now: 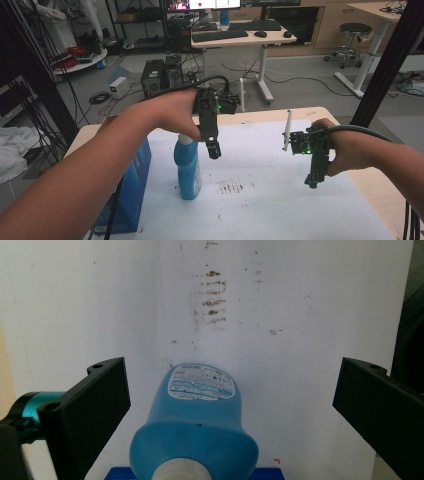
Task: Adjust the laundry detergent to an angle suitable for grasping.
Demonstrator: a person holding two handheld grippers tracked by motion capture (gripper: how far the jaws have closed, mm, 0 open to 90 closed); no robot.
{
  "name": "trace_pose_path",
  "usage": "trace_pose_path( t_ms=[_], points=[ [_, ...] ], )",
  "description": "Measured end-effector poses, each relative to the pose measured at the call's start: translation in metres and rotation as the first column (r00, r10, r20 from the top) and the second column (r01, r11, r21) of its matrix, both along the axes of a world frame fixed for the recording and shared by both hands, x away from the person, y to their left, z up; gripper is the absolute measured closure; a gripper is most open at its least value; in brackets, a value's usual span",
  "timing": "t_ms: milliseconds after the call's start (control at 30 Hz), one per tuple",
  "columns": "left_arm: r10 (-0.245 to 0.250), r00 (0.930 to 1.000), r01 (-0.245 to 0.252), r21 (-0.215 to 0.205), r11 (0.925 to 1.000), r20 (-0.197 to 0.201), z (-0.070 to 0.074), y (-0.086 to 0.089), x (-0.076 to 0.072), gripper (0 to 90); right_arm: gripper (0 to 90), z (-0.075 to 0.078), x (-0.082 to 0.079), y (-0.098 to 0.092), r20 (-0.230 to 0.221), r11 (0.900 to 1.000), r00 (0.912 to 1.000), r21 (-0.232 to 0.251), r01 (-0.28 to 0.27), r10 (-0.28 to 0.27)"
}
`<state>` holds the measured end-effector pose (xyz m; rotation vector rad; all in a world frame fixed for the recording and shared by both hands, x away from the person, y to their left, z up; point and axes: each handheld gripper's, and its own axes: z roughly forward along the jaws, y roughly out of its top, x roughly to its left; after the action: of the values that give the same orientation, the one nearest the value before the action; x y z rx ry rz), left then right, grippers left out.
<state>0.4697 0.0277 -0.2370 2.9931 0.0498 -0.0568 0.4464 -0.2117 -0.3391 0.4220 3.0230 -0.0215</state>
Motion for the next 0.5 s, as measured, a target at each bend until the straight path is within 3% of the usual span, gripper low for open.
trace_pose_path(
  t_ms=[167, 500],
  points=[
    [0.003, 1.0000, -0.003, 0.005, 1.0000, 0.006, 0.0003, 0.0013, 0.0003, 1.7, 3.6, -0.0016, -0.0001, 0.0000, -0.012, 1.000, 0.9999, -0.006, 0.002, -0.002],
    [0.010, 0.9999, -0.010, 0.008, 0.9999, 0.011, 0.0030, -0.0005, -0.0043, 1.7, 3.6, 0.0011, -0.0007, -0.0010, 0.009, 1.000, 0.9999, 0.001, -0.014, 0.014]
  ],
)
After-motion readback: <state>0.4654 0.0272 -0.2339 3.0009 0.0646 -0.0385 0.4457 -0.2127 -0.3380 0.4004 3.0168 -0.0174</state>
